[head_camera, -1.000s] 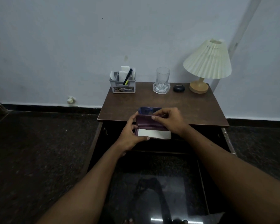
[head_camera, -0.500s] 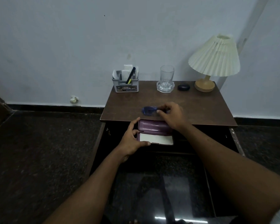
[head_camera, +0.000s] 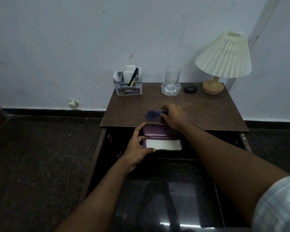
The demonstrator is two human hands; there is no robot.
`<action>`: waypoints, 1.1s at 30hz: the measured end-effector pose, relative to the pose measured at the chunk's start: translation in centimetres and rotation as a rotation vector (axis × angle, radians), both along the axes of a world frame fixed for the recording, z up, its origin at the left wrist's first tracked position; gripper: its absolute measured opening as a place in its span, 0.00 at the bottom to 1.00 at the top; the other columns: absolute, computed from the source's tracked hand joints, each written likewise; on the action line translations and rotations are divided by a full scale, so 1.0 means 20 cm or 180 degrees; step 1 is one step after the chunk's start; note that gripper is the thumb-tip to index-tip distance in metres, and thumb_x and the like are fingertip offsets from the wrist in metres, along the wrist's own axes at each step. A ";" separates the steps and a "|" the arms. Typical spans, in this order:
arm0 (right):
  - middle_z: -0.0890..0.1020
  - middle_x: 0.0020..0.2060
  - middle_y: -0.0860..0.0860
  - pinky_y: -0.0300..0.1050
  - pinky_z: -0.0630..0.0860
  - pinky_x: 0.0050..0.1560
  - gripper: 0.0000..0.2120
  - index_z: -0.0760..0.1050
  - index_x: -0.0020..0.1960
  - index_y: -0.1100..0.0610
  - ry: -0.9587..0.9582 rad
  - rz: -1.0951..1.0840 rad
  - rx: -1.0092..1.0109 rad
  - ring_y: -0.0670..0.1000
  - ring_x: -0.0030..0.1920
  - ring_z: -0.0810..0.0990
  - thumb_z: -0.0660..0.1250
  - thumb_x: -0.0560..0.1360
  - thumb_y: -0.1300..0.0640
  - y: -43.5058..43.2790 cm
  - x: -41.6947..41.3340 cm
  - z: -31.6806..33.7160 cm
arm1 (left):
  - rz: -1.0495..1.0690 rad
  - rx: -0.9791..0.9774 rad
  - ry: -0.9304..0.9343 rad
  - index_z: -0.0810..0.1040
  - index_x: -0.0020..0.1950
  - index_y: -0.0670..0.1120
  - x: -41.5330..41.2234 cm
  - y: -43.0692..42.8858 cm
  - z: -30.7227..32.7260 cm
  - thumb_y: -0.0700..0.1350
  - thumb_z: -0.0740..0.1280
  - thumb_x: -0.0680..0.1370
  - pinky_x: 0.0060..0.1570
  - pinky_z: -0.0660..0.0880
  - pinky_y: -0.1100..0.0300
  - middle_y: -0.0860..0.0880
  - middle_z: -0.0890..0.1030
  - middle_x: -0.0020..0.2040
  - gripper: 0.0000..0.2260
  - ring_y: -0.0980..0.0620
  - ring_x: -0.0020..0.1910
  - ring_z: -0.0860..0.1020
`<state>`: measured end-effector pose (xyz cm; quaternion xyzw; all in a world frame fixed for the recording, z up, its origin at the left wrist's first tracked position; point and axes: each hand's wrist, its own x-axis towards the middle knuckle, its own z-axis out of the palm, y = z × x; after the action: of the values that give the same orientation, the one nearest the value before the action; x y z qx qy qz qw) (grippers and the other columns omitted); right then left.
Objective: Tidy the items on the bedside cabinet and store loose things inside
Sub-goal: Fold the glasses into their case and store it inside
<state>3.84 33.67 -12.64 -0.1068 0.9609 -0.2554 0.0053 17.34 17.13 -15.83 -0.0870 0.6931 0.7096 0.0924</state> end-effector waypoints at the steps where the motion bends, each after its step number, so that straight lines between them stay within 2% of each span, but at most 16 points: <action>1: 0.83 0.54 0.54 0.51 0.77 0.53 0.12 0.78 0.60 0.52 0.0001 0.0007 0.0016 0.56 0.55 0.80 0.67 0.77 0.53 0.00 0.00 -0.01 | -0.0003 0.0003 0.0001 0.61 0.76 0.58 0.00 0.00 0.00 0.26 0.74 0.67 0.51 0.81 0.56 0.44 0.82 0.57 0.47 0.48 0.55 0.83; 4: 0.83 0.48 0.53 0.46 0.72 0.44 0.07 0.79 0.54 0.53 -0.0025 0.0016 0.0014 0.55 0.49 0.80 0.66 0.78 0.54 0.01 0.00 -0.01 | -0.0018 0.0005 0.0001 0.61 0.76 0.58 0.00 0.01 0.00 0.26 0.74 0.67 0.53 0.81 0.55 0.44 0.82 0.57 0.47 0.48 0.56 0.83; 7: 0.81 0.43 0.52 0.45 0.70 0.40 0.05 0.78 0.49 0.54 -0.0022 -0.0049 -0.0084 0.53 0.43 0.78 0.65 0.79 0.54 0.02 0.00 0.01 | -0.0026 0.0019 -0.0008 0.62 0.76 0.59 0.00 0.01 0.01 0.26 0.74 0.67 0.52 0.81 0.55 0.45 0.82 0.58 0.46 0.49 0.55 0.83; 11: 0.79 0.36 0.50 0.45 0.70 0.35 0.10 0.73 0.39 0.51 -0.0032 -0.0096 -0.0221 0.53 0.41 0.79 0.64 0.79 0.58 0.04 0.01 0.03 | -0.0047 0.0076 -0.0010 0.62 0.76 0.59 0.01 0.02 0.02 0.25 0.73 0.68 0.51 0.81 0.56 0.45 0.82 0.57 0.46 0.49 0.55 0.83; 13: 0.78 0.34 0.48 0.47 0.74 0.38 0.13 0.69 0.35 0.50 0.0013 -0.0100 -0.0286 0.53 0.40 0.79 0.64 0.78 0.58 0.05 0.01 0.05 | -0.0059 0.0096 0.0002 0.62 0.76 0.59 0.01 0.02 0.02 0.25 0.73 0.68 0.51 0.81 0.56 0.45 0.82 0.57 0.46 0.48 0.55 0.83; 16: 0.81 0.38 0.48 0.47 0.75 0.42 0.09 0.73 0.38 0.50 0.0116 -0.0082 -0.0450 0.52 0.41 0.79 0.64 0.77 0.58 0.08 0.03 0.09 | -0.0053 0.0140 0.0017 0.62 0.75 0.60 0.00 0.03 0.03 0.25 0.73 0.68 0.50 0.81 0.56 0.45 0.83 0.57 0.46 0.49 0.55 0.83; 20: 0.82 0.37 0.44 0.40 0.73 0.38 0.07 0.76 0.42 0.50 0.0179 0.0004 -0.0826 0.46 0.39 0.80 0.65 0.78 0.57 0.10 0.07 0.16 | -0.0023 0.0162 0.0036 0.63 0.75 0.60 -0.01 0.04 0.03 0.25 0.73 0.68 0.52 0.81 0.54 0.45 0.83 0.57 0.46 0.48 0.55 0.83; 24: 0.83 0.34 0.42 0.26 0.69 0.33 0.08 0.77 0.40 0.48 0.0205 0.0126 -0.1064 0.36 0.34 0.79 0.67 0.77 0.57 0.14 0.13 0.20 | 0.0022 0.0138 0.0060 0.63 0.75 0.60 -0.01 0.05 0.04 0.25 0.73 0.68 0.55 0.81 0.49 0.45 0.83 0.56 0.45 0.47 0.55 0.83; 29: 0.83 0.36 0.44 0.26 0.68 0.33 0.04 0.81 0.45 0.53 0.0117 0.0260 -0.1024 0.35 0.33 0.77 0.67 0.76 0.58 0.19 0.21 0.22 | 0.0079 0.0108 0.0042 0.62 0.75 0.60 -0.01 0.05 0.04 0.25 0.73 0.68 0.57 0.80 0.47 0.46 0.83 0.56 0.46 0.48 0.55 0.83; 33: 0.82 0.35 0.42 0.28 0.70 0.36 0.04 0.82 0.46 0.52 0.0022 0.0323 -0.0895 0.37 0.33 0.77 0.68 0.76 0.57 0.22 0.25 0.22 | 0.0135 0.0151 0.0053 0.63 0.75 0.60 0.00 0.07 0.06 0.25 0.73 0.67 0.55 0.81 0.47 0.45 0.83 0.55 0.46 0.47 0.54 0.84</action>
<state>8.87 38.16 -8.25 -0.1558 0.9090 -0.3865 -0.0001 17.26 18.52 -14.71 -0.0935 0.6748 0.7283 0.0735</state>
